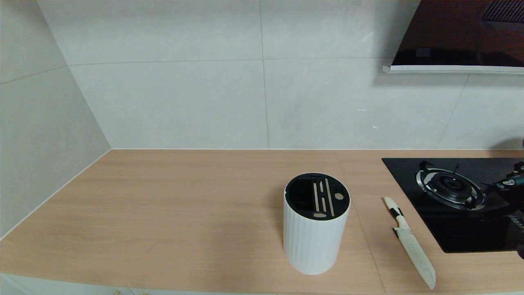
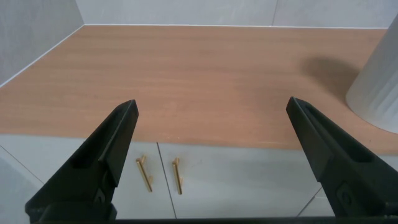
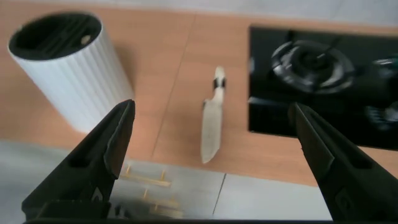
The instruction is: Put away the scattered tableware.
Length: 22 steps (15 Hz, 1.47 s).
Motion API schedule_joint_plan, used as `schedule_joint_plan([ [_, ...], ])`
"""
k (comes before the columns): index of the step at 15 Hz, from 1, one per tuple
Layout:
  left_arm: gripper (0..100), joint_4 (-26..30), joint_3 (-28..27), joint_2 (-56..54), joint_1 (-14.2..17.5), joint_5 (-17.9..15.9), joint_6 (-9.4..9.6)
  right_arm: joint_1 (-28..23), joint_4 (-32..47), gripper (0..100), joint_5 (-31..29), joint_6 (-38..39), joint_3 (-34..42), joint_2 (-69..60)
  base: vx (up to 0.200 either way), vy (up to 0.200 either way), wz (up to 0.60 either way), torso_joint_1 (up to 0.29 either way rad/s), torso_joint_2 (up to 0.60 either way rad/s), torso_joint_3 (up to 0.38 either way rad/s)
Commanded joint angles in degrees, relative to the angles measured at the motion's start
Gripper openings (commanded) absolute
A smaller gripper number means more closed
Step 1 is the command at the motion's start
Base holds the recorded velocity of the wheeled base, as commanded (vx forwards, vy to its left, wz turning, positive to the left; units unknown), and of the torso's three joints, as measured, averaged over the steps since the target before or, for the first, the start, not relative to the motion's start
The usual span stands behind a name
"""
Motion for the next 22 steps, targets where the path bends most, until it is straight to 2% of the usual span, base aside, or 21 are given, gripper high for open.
schedule_joint_plan([
  [1, 100, 0.0, 0.0, 0.0, 0.0, 0.0, -0.02, 1.9, -4.2, 100, -0.1, 0.0, -2.1, 16.2, 0.000, 0.000, 0.00, 0.000, 0.00, 0.000],
  [5, 100, 0.0, 0.0, 0.0, 0.1, 0.0, -0.02, 1.9, -12.3, 100, -0.2, 0.1, -2.4, 30.2, 0.000, 0.000, 0.00, 0.000, 0.00, 0.000],
  [9, 100, 0.0, 0.0, 0.0, 0.1, 0.0, -0.02, 1.5, -27.3, 100, -1.5, 0.1, -2.8, 48.3, 0.000, 0.000, 0.00, 0.000, 0.00, 0.000],
  [12, 100, 0.0, 0.0, 0.0, 0.1, 0.0, 0.07, 1.5, -34.5, 100, -3.9, 0.0, -2.7, 58.3, 0.000, 0.000, 0.00, 0.000, 0.00, 0.000],
  [17, 100, 0.0, 0.0, 0.0, 0.0, 0.0, -0.02, 1.5, -42.6, 100, -4.6, 0.1, -2.3, 70.5, 0.000, 0.000, 0.00, 0.000, 0.00, 0.000],
  [22, 100, 0.0, 0.0, 0.0, 0.0, 0.0, -0.02, 1.0, -54.9, 100, -4.9, 0.2, -2.4, 80.6, 0.000, 0.000, 0.00, 0.000, 0.00, 0.000],
])
